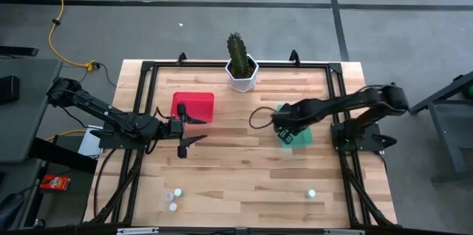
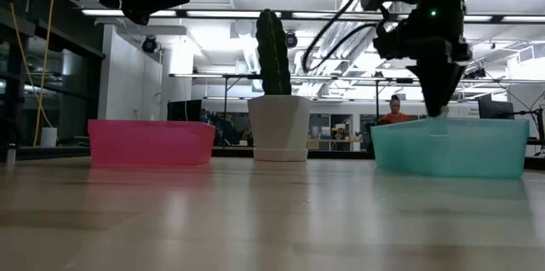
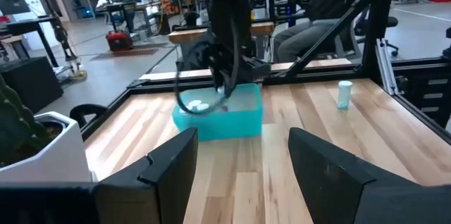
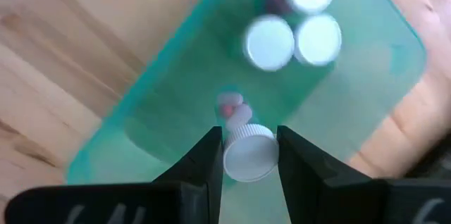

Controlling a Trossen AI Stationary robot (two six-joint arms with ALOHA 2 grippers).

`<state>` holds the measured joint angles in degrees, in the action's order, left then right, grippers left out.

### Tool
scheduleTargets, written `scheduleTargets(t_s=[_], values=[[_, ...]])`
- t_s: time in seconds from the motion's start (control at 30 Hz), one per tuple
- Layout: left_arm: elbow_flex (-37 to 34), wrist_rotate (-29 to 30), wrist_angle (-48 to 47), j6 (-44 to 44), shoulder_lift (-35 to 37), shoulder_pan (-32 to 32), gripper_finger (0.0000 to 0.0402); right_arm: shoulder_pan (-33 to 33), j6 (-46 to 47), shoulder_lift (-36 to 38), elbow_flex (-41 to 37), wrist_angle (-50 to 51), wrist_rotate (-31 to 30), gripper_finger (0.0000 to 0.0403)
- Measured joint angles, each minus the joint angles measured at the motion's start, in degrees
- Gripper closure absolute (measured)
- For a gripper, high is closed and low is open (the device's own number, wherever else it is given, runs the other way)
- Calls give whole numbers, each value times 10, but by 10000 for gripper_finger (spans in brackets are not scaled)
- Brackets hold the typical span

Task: Pick and place medicine bottles into bin by pill shape (circle, oval)
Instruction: Put the blue capsule bottle into the green bin

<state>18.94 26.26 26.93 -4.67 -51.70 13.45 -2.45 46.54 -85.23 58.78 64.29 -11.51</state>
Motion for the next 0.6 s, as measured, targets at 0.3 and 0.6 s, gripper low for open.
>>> scheduleTargets(t_s=[0.3,0.6], values=[[0,1,1,0,0,0,188,48,25,47,-73,-36,9,315],[0,0,1,0,0,0,188,73,25,31,-78,-75,12,293]])
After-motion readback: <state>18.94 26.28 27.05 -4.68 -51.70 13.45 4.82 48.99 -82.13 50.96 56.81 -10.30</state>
